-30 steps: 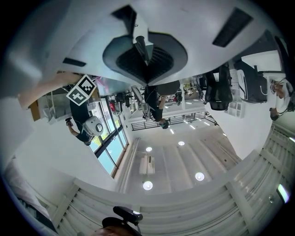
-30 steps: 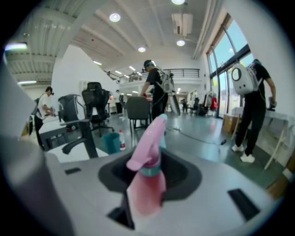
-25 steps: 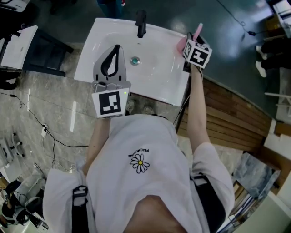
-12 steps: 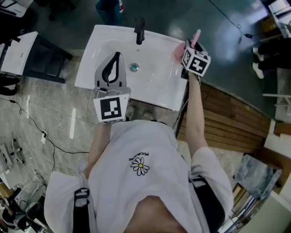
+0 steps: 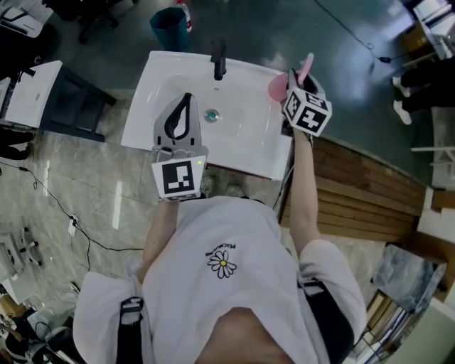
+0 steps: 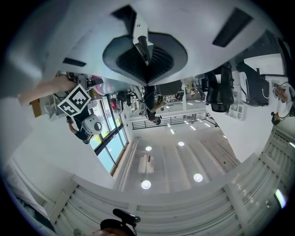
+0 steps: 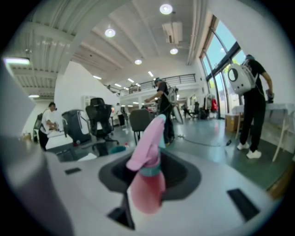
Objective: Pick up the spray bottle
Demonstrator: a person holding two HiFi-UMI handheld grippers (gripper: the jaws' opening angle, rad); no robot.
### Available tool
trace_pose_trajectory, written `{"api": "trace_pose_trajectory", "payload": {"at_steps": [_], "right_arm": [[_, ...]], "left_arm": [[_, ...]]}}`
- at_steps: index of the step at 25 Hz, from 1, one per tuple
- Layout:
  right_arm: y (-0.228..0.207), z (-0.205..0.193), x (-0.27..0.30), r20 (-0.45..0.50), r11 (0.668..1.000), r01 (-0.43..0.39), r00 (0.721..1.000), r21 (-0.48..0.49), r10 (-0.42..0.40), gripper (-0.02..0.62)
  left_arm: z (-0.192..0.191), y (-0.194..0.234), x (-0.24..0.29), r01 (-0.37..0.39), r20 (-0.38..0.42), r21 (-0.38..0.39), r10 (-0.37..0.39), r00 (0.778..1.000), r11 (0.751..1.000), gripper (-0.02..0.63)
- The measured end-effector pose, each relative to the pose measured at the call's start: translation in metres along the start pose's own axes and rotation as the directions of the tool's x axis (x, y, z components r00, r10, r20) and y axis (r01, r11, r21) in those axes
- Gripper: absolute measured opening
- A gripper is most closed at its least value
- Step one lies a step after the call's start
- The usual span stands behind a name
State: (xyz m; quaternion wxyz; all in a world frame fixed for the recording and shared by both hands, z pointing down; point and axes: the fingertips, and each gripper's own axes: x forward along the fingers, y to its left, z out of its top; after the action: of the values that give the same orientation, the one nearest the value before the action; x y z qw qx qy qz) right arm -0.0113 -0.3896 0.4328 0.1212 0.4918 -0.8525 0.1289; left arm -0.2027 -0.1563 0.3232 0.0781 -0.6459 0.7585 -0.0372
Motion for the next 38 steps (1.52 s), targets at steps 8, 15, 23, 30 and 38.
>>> {"api": "trace_pose_trajectory", "payload": {"at_steps": [8,15,23,30,38], "right_arm": [[0.041,0.037,-0.052,0.117,0.996,-0.044,0.992,-0.078,0.052,0.155],[0.083,0.064,-0.096,0.212,0.989,-0.114,0.968,-0.097,0.133,0.155],[0.124,0.070,-0.144,0.275,0.979,-0.139,0.945,-0.150,0.177,0.155],[0.148,0.070,-0.163,0.311,0.967,-0.133,0.930,-0.216,0.198,0.155],[0.156,0.071,-0.174,0.314,0.964,-0.146,0.925,-0.220,0.212,0.155]], "left_arm": [[0.013,-0.010,-0.002,0.025,0.014,0.074,-0.026,1.000,0.997,0.020],[0.029,-0.011,-0.008,0.015,0.035,0.078,-0.018,0.999,0.997,0.020],[0.041,0.007,-0.021,-0.041,0.049,0.035,0.039,0.998,0.999,0.020],[0.047,0.011,-0.023,-0.044,0.075,0.036,0.041,0.996,0.998,0.020],[0.055,0.014,-0.025,-0.051,0.101,0.028,0.048,0.994,0.998,0.020]]}}
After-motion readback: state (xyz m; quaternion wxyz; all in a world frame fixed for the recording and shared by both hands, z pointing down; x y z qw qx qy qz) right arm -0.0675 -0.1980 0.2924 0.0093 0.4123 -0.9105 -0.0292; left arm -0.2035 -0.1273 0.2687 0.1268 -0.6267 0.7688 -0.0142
